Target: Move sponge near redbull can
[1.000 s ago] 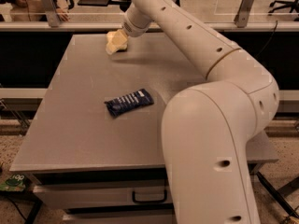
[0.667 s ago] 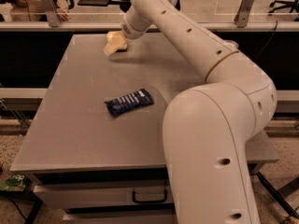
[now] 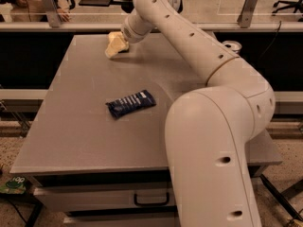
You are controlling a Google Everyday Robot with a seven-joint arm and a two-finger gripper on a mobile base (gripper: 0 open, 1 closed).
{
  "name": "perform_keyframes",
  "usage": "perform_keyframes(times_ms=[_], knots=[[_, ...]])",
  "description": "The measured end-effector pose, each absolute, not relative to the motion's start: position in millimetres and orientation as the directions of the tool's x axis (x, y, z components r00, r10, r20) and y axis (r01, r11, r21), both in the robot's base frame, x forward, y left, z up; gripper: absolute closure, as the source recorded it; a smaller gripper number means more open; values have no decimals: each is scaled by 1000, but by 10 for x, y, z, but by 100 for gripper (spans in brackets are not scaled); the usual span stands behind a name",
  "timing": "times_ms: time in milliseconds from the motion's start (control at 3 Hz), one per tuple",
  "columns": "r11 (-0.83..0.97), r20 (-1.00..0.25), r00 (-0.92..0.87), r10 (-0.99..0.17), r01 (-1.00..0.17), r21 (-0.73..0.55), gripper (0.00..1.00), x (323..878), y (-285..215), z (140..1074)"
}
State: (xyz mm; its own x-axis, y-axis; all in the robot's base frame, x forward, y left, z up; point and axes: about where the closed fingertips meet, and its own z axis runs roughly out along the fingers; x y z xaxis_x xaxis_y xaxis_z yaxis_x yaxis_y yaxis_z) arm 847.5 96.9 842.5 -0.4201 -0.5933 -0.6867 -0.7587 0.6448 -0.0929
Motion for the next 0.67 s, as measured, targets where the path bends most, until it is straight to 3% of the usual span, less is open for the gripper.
perform_keyframes(times_ms=[667], knots=[[614,-718,-389,-577,-787,-67,64,8396,1005,8534]])
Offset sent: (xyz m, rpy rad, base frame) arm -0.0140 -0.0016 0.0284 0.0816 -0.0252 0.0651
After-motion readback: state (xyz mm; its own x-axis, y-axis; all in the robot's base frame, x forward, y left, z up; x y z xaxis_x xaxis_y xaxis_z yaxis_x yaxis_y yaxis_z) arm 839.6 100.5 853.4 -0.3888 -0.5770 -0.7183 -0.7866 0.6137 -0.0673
